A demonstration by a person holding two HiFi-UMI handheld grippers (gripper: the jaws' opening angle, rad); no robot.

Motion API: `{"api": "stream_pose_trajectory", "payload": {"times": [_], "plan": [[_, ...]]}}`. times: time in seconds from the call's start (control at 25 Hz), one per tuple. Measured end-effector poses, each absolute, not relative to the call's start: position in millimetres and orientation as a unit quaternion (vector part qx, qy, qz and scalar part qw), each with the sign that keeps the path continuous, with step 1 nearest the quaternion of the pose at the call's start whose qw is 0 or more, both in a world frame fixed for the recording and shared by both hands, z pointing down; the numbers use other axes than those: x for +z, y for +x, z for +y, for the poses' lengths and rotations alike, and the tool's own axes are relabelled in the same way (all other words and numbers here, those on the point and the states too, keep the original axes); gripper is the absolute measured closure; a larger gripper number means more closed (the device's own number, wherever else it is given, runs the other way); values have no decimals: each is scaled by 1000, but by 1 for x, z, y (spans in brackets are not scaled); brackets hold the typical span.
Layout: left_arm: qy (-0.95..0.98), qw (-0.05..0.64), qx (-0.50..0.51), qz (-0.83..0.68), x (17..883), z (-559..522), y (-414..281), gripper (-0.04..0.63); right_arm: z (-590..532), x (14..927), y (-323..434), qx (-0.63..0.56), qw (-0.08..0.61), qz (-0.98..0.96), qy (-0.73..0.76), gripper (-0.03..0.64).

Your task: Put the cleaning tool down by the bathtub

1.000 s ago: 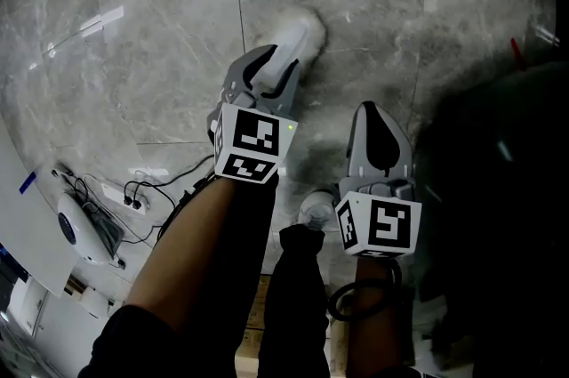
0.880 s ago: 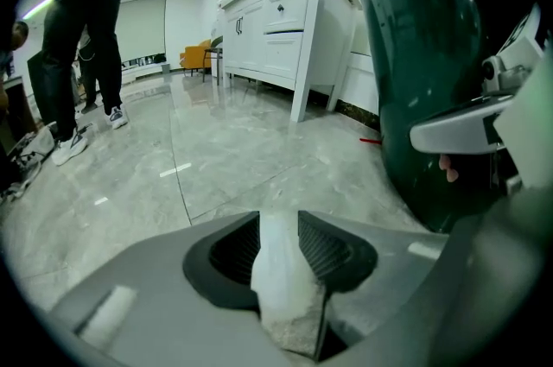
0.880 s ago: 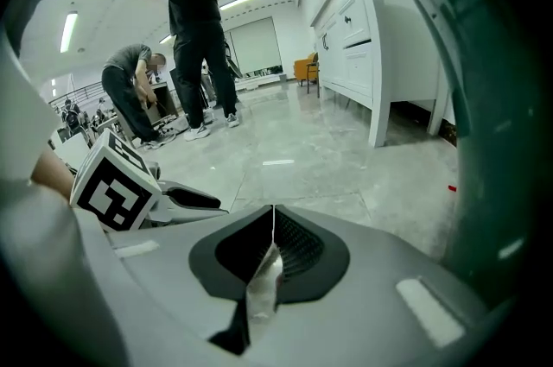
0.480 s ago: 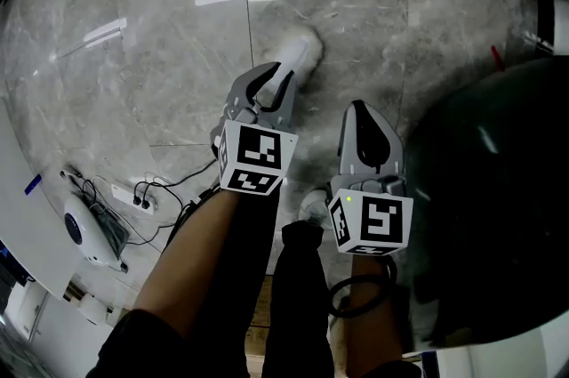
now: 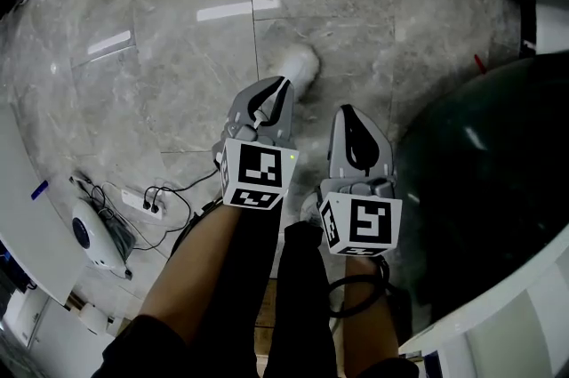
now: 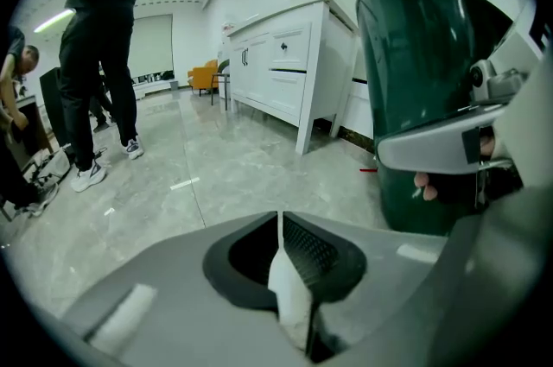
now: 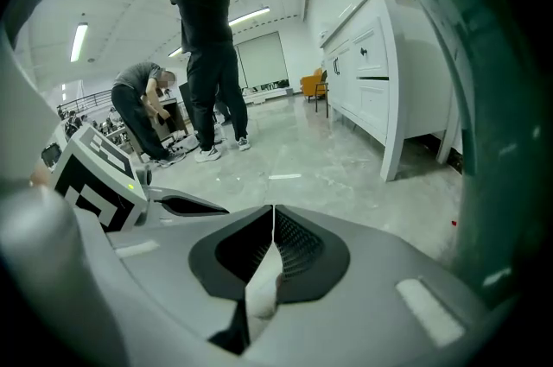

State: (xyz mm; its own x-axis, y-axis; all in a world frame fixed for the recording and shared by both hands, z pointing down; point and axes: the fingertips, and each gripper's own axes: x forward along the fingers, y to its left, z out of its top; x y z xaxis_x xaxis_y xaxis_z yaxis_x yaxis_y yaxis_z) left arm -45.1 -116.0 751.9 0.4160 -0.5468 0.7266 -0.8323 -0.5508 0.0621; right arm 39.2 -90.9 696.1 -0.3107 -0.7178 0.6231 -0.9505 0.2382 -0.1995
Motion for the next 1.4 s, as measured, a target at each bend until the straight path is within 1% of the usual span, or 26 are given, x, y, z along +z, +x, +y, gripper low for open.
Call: {"api": "stream_pose_trajectory", "payload": {"times": [0.36, 0.8, 1.4], "plan": [[821, 193, 318, -433, 688, -132, -46, 592, -108, 641, 34, 269, 188, -763, 557, 598], [819, 177, 292, -461, 608, -135, -52, 592, -117, 572, 26, 249, 165, -775, 557, 600], [824, 132, 263, -485, 493, -143, -60, 594, -126, 468, 28, 220, 127, -781, 570, 604]]}}
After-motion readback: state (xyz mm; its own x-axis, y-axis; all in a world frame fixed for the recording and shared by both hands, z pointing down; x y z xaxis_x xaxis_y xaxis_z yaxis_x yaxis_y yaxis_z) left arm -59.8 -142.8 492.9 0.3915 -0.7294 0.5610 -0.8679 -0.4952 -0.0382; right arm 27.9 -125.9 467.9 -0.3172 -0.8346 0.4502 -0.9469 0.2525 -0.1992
